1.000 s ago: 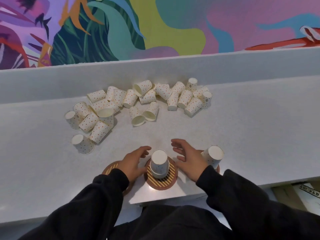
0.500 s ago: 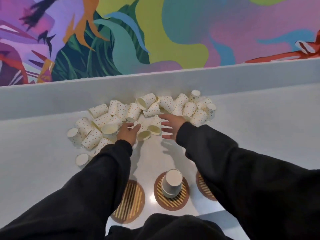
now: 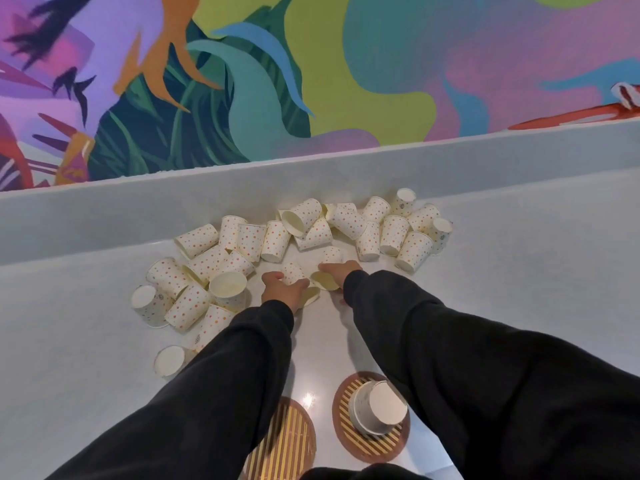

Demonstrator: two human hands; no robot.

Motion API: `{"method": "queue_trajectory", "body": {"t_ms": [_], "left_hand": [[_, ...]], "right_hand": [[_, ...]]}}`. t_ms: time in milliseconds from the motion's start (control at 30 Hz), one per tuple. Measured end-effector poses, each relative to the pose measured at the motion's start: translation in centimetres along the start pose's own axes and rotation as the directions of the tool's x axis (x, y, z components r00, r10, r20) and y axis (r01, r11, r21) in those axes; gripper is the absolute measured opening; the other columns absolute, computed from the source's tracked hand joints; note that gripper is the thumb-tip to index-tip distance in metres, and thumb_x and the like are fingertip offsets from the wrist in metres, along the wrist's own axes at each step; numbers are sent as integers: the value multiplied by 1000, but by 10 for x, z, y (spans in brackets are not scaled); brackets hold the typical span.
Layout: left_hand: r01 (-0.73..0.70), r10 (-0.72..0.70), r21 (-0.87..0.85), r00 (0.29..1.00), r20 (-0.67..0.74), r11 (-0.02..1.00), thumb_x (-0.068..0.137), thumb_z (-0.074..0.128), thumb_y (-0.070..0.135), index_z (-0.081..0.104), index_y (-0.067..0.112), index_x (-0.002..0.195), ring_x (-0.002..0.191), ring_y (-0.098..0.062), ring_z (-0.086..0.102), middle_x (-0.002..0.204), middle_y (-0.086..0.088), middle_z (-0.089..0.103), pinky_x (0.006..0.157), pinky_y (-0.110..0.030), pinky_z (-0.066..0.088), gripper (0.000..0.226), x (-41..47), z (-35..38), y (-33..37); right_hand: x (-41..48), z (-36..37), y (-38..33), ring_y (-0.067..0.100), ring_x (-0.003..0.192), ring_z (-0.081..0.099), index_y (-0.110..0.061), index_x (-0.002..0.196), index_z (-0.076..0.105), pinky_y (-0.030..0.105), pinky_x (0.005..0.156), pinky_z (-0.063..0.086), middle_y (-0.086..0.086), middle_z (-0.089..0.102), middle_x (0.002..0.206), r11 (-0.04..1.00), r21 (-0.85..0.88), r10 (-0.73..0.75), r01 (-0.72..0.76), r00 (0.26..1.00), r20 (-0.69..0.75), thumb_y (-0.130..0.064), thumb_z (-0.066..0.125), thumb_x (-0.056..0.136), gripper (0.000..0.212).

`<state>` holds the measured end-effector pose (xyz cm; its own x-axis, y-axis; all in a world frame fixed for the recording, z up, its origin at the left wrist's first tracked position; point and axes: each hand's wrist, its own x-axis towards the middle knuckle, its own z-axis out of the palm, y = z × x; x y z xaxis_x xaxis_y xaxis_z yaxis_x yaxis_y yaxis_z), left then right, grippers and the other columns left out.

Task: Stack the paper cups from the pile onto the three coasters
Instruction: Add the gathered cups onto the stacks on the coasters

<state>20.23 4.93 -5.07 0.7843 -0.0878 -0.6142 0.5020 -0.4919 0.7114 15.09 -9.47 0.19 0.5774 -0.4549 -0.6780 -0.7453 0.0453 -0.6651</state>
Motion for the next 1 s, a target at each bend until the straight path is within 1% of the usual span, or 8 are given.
{"method": "queue_trajectory", "body": {"t_ms": [167, 300, 433, 567, 667, 833, 900, 1000], "left_hand": [[17, -13, -71, 999, 50, 997, 68, 84, 38, 33, 34, 126, 110, -32, 58, 128, -9, 54, 101, -50, 52, 77, 3, -3, -5], [-1, 41, -270, 989, 144, 963, 77, 86, 17, 36, 26, 145, 110, -28, 61, 129, -7, 55, 95, -49, 57, 85, -15, -10, 4], [-106, 215, -375, 941, 262, 921, 78, 82, 11, 61, 15, 129, 112, -28, 65, 121, -7, 68, 83, -40, 61, 55, -55, -17, 29], [-193, 361, -435, 866, 346, 879, 68, 86, 12, 55, 19, 137, 111, -27, 70, 125, -6, 70, 81, -40, 60, 76, -108, -8, 58], [-292, 465, -433, 802, 375, 853, 64, 88, 13, 52, 20, 136, 110, -24, 71, 126, -5, 69, 83, -42, 61, 80, -150, 13, 72], [-489, 566, -285, 727, 390, 824, 54, 93, 36, 49, 28, 134, 117, -18, 65, 128, 5, 65, 95, -47, 58, 92, -210, 49, 79], [-572, 607, -214, 697, 382, 792, 57, 94, 35, 46, 30, 135, 116, -12, 64, 127, 9, 64, 98, -43, 57, 91, -228, 59, 76], [-676, 654, -101, 648, 390, 730, 67, 93, 28, 46, 34, 133, 113, -4, 61, 123, 15, 62, 97, -37, 56, 83, -251, 70, 65]], "right_hand": [[2, -4, 5, 29, 105, 58, -7, 140, 55, 47, 101, 56, 11, 55, 120, 999, 47, 24, -26, 999, 48, -32, 73, 90, 59], [-15, -14, -4, 31, 103, 63, -12, 108, 65, 44, 95, 59, 11, 59, 108, 992, 126, 14, -24, 997, 80, -24, 72, 91, 22], [-49, -54, -15, 26, 93, 65, -8, 128, 60, 41, 82, 63, 11, 63, 108, 948, 309, -107, 71, 989, 99, -21, 84, 77, 57], [-106, -109, -11, 33, 113, 69, -11, 129, 60, 40, 78, 63, 17, 67, 127, 894, 406, -241, 190, 968, 77, -23, 87, 70, 66], [-146, -149, 5, 29, 110, 70, -11, 133, 59, 39, 82, 60, 15, 69, 129, 852, 451, -320, 266, 946, 45, -16, 82, 81, 57], [-197, -208, 52, 25, 111, 71, -15, 132, 58, 43, 90, 60, 6, 73, 122, 810, 401, -427, 428, 899, -97, -17, 85, 75, 64], [-207, -223, 76, 23, 113, 71, -18, 133, 57, 40, 86, 61, 5, 72, 124, 798, 330, -470, 505, 863, -185, -26, 91, 59, 81], [-210, -237, 113, 20, 113, 70, -26, 128, 57, 42, 92, 61, 1, 71, 123, 787, 183, -534, 589, 799, -277, -21, 96, 59, 79]]}}
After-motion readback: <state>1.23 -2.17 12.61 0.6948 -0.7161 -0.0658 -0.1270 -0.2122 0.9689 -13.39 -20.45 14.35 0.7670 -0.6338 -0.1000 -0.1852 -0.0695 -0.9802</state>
